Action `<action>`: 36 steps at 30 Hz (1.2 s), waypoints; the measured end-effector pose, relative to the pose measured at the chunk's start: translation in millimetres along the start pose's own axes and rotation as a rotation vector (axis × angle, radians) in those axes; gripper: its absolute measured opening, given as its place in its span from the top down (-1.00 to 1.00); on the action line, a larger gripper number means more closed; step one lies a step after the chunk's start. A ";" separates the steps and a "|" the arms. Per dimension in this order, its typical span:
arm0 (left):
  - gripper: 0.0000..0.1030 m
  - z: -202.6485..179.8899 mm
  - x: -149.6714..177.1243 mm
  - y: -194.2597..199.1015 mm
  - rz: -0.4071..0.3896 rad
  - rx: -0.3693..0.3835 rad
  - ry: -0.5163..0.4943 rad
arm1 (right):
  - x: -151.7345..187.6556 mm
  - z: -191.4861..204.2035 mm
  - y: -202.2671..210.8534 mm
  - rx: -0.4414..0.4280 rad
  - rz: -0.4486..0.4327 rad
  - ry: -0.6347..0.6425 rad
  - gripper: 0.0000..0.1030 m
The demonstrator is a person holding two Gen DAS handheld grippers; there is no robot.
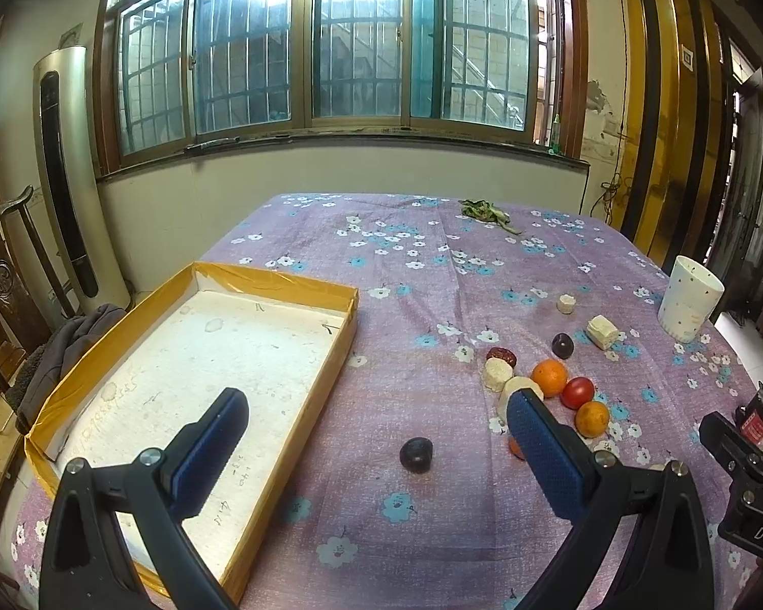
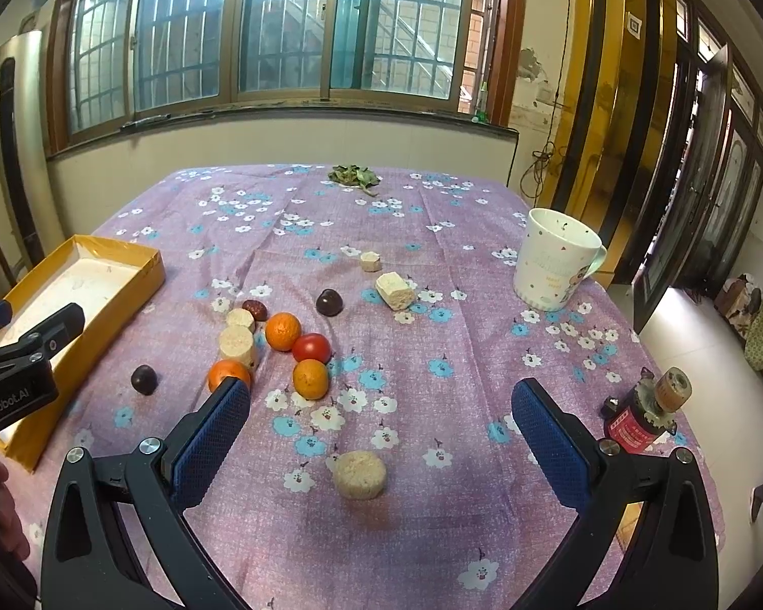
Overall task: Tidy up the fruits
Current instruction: 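Move both grippers toward the fruit cluster beside the tray, then grasp the orange with the left gripper while the right gripper grasps the round pastry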
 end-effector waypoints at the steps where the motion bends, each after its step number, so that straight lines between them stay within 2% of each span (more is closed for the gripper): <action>1: -1.00 -0.8 -0.4 0.1 -0.001 0.000 -0.001 | 0.1 -0.8 0.3 0.002 -0.002 0.001 -1.00; 11: -1.00 -6.6 3.3 -1.6 -0.003 0.026 0.004 | 4.6 -14.4 -0.2 0.015 0.013 -0.016 -1.00; 16: -1.00 -10.6 5.5 -7.4 0.022 0.045 0.016 | 7.4 -19.9 -2.1 0.006 0.024 -0.007 -1.00; 26: -1.00 -26.3 25.0 -20.6 0.112 0.054 -0.090 | 52.4 -27.1 -20.8 -0.101 0.168 0.081 -0.98; 29: -1.00 -29.5 32.2 -25.4 0.150 0.053 -0.107 | 55.8 -22.2 -32.1 -0.155 0.201 0.078 -0.85; 33: -1.00 -35.9 38.3 -32.8 0.207 0.072 -0.147 | 58.4 -16.5 -56.7 -0.218 0.279 0.061 -0.45; 36: -1.00 -40.4 39.2 -36.9 0.225 0.074 -0.167 | 61.0 -15.4 -67.4 -0.240 0.311 0.042 -0.26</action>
Point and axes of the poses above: each gripper's, at about its wrist camera, not at the fingertips, and y roughly against the way its jaws point, z to its left, x to its underside, the point moved 5 cm from there along -y, roughly the way its jaws point, and after that the axes turned 2 degrees about -y, right-handed, at the moved point
